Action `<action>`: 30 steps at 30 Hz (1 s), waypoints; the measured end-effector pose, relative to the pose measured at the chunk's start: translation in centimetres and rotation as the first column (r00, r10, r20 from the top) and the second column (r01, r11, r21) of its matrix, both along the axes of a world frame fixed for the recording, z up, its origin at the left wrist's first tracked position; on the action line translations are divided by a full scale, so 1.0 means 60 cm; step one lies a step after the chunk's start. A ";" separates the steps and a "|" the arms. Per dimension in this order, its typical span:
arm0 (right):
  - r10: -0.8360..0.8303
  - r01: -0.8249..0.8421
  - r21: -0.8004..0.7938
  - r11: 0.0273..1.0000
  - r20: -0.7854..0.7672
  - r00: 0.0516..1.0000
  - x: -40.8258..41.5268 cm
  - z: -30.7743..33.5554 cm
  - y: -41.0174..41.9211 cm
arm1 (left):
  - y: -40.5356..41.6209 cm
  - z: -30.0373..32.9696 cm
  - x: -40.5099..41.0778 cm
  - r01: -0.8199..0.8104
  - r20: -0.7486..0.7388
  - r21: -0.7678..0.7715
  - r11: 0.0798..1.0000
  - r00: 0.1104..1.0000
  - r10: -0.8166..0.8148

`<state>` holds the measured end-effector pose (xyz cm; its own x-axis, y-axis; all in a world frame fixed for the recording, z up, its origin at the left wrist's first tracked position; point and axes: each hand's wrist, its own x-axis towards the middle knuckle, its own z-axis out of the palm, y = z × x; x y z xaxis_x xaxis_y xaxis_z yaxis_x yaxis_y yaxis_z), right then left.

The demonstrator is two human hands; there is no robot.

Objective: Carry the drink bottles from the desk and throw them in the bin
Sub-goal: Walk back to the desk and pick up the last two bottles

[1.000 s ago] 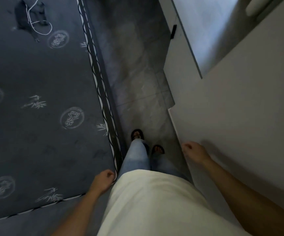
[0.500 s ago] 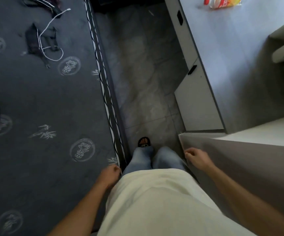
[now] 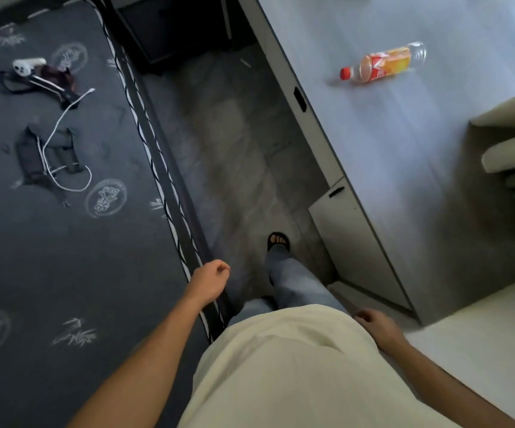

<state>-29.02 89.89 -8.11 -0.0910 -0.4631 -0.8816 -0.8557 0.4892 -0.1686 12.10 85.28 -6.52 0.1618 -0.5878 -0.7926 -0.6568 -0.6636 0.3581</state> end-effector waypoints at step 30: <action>-0.252 0.259 -0.126 0.958 0.066 0.965 0.293 0.040 -0.607 | -0.651 0.011 0.238 0.294 0.035 0.125 0.948 0.953 -0.300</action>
<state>-11.46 53.48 -5.74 -0.1798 -0.5427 -0.8204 -0.6940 0.6611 -0.2852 26.35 46.22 -5.86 0.0374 -0.5193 -0.8538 -0.8464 -0.4706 0.2492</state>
